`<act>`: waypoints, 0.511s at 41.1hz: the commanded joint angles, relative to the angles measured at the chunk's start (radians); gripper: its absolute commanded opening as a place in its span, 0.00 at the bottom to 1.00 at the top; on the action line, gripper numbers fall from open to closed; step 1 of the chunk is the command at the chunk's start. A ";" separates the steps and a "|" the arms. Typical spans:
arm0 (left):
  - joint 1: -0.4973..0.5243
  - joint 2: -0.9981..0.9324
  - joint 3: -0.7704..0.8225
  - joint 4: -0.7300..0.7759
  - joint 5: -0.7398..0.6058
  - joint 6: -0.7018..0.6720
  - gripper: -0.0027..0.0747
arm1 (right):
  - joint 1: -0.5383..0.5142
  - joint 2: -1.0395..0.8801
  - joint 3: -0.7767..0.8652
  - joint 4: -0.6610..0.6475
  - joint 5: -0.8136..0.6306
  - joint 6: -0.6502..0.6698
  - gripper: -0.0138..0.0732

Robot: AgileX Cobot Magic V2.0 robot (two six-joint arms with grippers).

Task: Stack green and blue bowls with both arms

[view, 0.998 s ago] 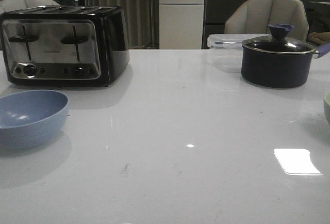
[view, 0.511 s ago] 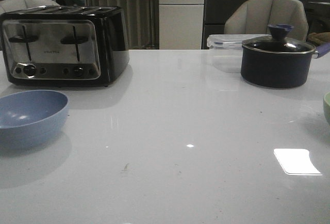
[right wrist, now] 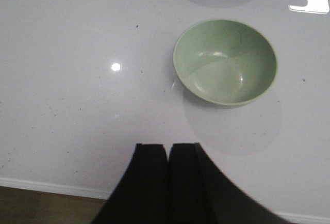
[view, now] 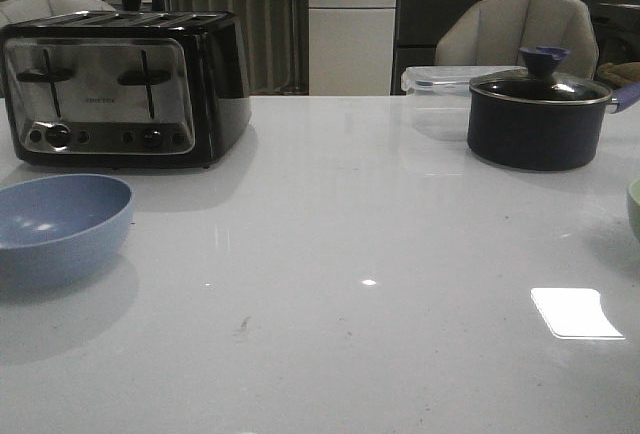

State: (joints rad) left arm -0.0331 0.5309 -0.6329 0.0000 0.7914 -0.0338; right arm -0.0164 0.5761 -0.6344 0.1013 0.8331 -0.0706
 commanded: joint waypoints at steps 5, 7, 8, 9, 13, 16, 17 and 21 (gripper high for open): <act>-0.002 0.016 -0.035 -0.006 -0.073 -0.007 0.32 | -0.001 0.032 -0.031 0.003 -0.051 -0.003 0.43; -0.002 0.016 -0.035 -0.006 -0.075 -0.007 0.45 | -0.001 0.032 -0.031 0.002 -0.053 -0.003 0.55; -0.002 0.016 -0.035 -0.006 -0.078 -0.007 0.52 | -0.001 0.032 -0.031 0.001 -0.054 -0.003 0.60; -0.002 0.016 -0.035 -0.006 -0.078 -0.007 0.60 | -0.001 0.032 -0.031 -0.001 -0.057 -0.003 0.66; -0.002 0.016 -0.035 -0.006 -0.079 -0.007 0.80 | -0.001 0.032 -0.031 -0.010 -0.059 -0.003 0.78; -0.002 0.016 -0.035 -0.006 -0.079 -0.007 0.82 | -0.001 0.032 -0.031 -0.009 -0.057 -0.003 0.79; -0.002 0.018 -0.035 -0.006 -0.079 -0.007 0.81 | -0.001 0.032 -0.031 -0.009 -0.052 -0.003 0.79; -0.002 0.020 -0.035 -0.007 -0.079 -0.003 0.81 | -0.001 0.036 -0.031 -0.010 -0.051 -0.002 0.79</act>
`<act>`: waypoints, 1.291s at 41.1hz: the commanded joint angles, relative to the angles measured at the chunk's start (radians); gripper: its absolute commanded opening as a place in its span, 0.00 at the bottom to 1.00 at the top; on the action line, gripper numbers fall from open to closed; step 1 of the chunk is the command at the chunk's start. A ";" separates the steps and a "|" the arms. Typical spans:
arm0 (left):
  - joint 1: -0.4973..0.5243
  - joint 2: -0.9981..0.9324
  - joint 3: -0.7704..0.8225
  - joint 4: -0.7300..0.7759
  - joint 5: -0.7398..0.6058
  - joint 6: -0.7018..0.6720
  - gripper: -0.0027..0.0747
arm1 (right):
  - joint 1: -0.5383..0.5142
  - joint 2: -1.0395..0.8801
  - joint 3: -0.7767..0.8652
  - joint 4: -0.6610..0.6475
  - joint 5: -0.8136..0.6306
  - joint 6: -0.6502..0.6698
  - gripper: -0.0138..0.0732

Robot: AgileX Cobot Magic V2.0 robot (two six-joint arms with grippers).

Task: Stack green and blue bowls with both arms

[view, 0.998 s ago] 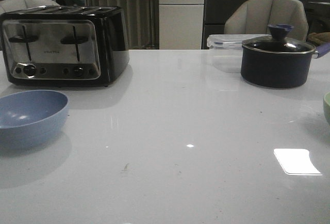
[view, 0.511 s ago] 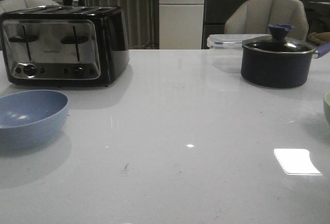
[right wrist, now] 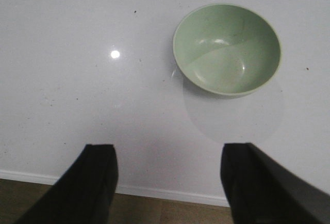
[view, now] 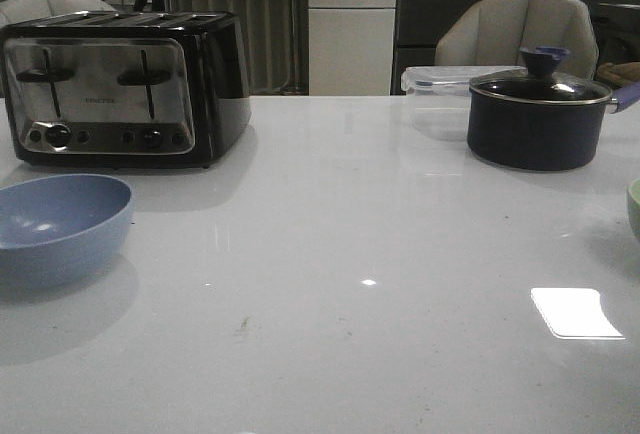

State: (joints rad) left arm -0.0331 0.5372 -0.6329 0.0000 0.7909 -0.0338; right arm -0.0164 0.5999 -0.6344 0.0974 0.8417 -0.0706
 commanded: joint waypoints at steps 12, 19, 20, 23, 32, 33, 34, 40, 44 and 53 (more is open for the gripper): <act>-0.140 0.014 -0.035 -0.108 -0.093 0.131 0.81 | -0.091 0.227 -0.126 -0.070 -0.017 0.058 0.79; -0.236 0.014 -0.035 -0.104 -0.095 0.162 0.81 | -0.220 0.410 -0.228 -0.071 0.035 0.057 0.79; -0.243 0.014 -0.035 -0.104 -0.095 0.162 0.81 | -0.237 0.432 -0.243 -0.071 0.042 0.056 0.79; -0.258 0.014 -0.035 -0.104 -0.095 0.162 0.81 | -0.286 0.509 -0.277 -0.069 0.054 0.054 0.79; -0.260 0.014 -0.035 -0.104 -0.095 0.162 0.81 | -0.368 0.739 -0.365 -0.031 0.048 0.014 0.79; -0.260 0.014 -0.035 -0.104 -0.095 0.162 0.81 | -0.369 0.758 -0.375 -0.027 0.043 0.010 0.79; -0.260 0.014 -0.035 -0.104 -0.095 0.162 0.81 | -0.369 0.778 -0.380 -0.023 0.039 0.004 0.79; -0.260 0.014 -0.035 -0.104 -0.095 0.162 0.81 | -0.369 0.908 -0.447 0.009 0.031 -0.015 0.79; -0.260 0.014 -0.033 -0.104 -0.095 0.162 0.81 | -0.369 0.980 -0.496 0.022 0.030 -0.019 0.79; -0.260 0.014 -0.033 -0.104 -0.093 0.162 0.81 | -0.369 1.119 -0.587 0.029 0.038 -0.024 0.73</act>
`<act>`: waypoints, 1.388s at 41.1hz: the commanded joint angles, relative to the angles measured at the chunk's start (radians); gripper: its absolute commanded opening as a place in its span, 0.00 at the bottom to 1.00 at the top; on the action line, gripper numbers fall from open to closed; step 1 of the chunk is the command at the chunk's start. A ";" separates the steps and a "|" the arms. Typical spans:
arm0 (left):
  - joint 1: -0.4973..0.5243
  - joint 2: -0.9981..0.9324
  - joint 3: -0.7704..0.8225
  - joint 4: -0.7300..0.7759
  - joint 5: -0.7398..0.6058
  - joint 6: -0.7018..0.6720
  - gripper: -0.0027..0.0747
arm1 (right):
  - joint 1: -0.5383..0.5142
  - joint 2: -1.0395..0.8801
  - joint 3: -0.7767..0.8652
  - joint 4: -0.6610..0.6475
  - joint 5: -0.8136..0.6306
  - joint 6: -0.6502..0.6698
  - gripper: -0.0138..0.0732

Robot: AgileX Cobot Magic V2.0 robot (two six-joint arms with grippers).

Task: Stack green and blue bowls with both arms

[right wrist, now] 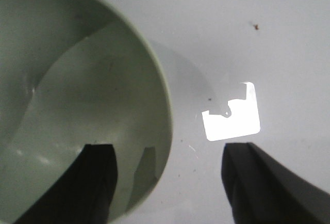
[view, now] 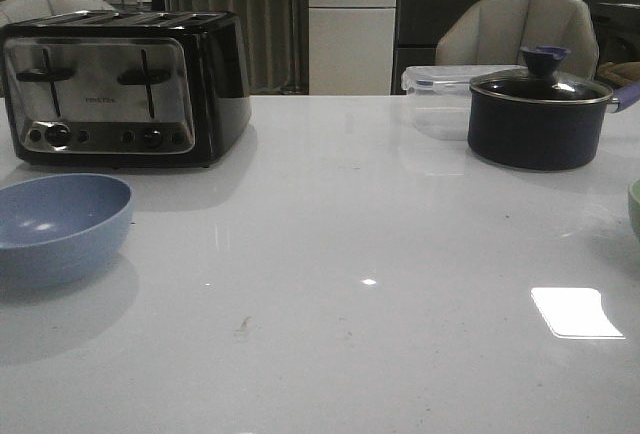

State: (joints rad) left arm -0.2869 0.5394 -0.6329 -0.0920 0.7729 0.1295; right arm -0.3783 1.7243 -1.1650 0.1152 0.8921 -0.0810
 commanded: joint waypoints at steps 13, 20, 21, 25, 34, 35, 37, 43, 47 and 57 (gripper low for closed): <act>-0.006 0.012 -0.033 -0.012 -0.075 -0.001 0.81 | -0.007 0.080 -0.109 0.057 -0.011 -0.030 0.49; -0.006 0.012 -0.033 -0.012 -0.075 -0.001 0.81 | -0.007 0.085 -0.109 0.060 -0.016 -0.041 0.39; -0.006 0.012 -0.033 -0.012 -0.075 -0.001 0.81 | -0.007 0.085 -0.109 0.060 -0.016 -0.042 0.37; -0.006 0.012 -0.033 -0.012 -0.075 -0.001 0.81 | -0.007 0.084 -0.109 0.060 -0.014 -0.045 0.31; -0.006 0.012 -0.033 -0.012 -0.073 -0.001 0.81 | 0.001 0.025 -0.109 0.061 -0.026 -0.065 0.23; -0.006 0.012 -0.033 -0.012 -0.073 -0.001 0.81 | 0.005 0.010 -0.109 0.061 -0.026 -0.070 0.23; -0.006 0.012 -0.033 -0.012 -0.073 -0.001 0.81 | 0.016 -0.021 -0.109 0.069 -0.027 -0.079 0.23; -0.006 0.012 -0.033 -0.012 -0.073 -0.001 0.81 | 0.105 -0.112 -0.109 0.130 -0.042 -0.129 0.23; -0.006 0.012 -0.033 -0.012 -0.073 -0.001 0.81 | 0.220 -0.152 -0.109 0.151 -0.051 -0.143 0.23; -0.006 0.012 -0.033 -0.012 -0.071 -0.001 0.81 | 0.781 -0.149 -0.202 0.064 -0.025 -0.160 0.72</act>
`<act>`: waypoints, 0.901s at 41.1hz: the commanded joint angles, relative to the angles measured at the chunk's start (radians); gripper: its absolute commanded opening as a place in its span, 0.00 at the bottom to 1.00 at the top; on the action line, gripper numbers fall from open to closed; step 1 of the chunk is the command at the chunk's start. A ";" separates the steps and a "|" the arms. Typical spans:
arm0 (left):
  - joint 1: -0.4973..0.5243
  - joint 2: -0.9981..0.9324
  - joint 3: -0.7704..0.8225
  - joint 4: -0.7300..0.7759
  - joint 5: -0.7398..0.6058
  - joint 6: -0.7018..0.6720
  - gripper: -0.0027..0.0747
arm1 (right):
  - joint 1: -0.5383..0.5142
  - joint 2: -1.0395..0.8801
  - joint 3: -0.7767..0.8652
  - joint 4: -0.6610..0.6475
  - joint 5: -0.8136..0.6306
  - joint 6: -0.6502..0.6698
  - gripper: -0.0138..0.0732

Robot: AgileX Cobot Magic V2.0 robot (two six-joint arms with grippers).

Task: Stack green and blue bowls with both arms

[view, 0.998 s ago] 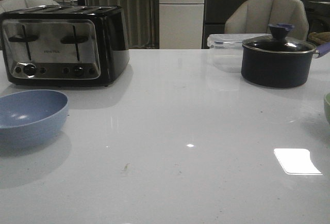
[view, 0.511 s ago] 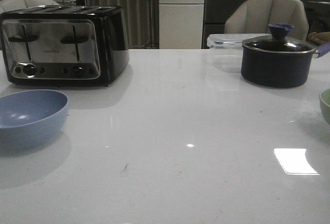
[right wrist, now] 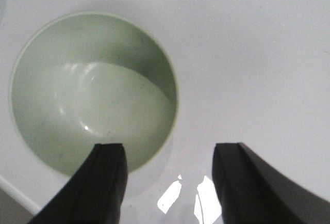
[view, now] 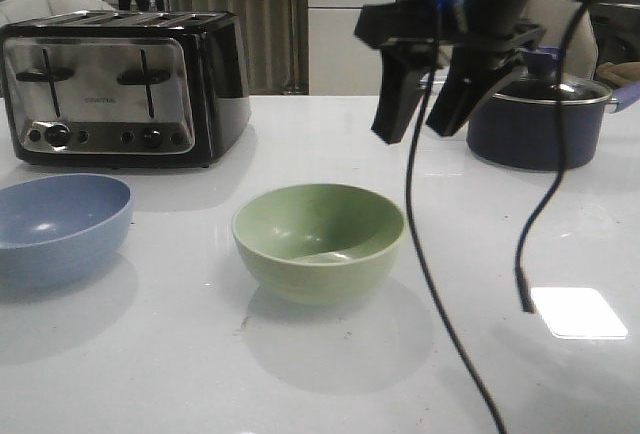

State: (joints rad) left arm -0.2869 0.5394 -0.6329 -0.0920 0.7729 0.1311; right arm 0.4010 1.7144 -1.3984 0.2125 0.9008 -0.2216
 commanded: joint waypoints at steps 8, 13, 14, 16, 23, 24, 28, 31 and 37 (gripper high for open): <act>-0.006 0.012 -0.033 -0.012 -0.071 -0.003 0.81 | 0.002 -0.373 0.191 -0.106 -0.040 -0.004 0.72; -0.006 0.012 -0.033 -0.012 -0.071 -0.003 0.81 | 0.002 -0.518 0.293 -0.111 -0.056 0.009 0.72; -0.006 0.012 -0.033 -0.012 -0.071 -0.003 0.81 | 0.002 -0.548 0.315 -0.111 -0.060 0.009 0.72; -0.006 0.012 -0.033 -0.012 -0.071 -0.003 0.81 | 0.002 -0.592 0.353 -0.111 -0.065 0.009 0.72; -0.006 0.012 -0.033 -0.012 -0.071 -0.003 0.81 | 0.002 -0.760 0.476 -0.110 -0.071 0.009 0.72; -0.006 0.012 -0.033 -0.012 -0.071 -0.003 0.81 | 0.002 -0.778 0.493 -0.109 -0.071 0.009 0.72; -0.006 0.012 -0.033 -0.012 -0.074 -0.003 0.81 | 0.002 -0.863 0.552 -0.105 -0.079 0.009 0.72; -0.006 0.012 -0.033 -0.012 -0.078 -0.003 0.81 | 0.002 -0.922 0.592 -0.103 -0.083 0.009 0.72; -0.006 0.017 -0.033 -0.007 -0.080 -0.005 0.80 | 0.002 -1.023 0.645 -0.103 -0.089 0.009 0.72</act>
State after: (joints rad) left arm -0.2869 0.5394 -0.6329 -0.0920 0.7729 0.1311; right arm 0.4010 0.7381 -0.7477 0.1061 0.8806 -0.2154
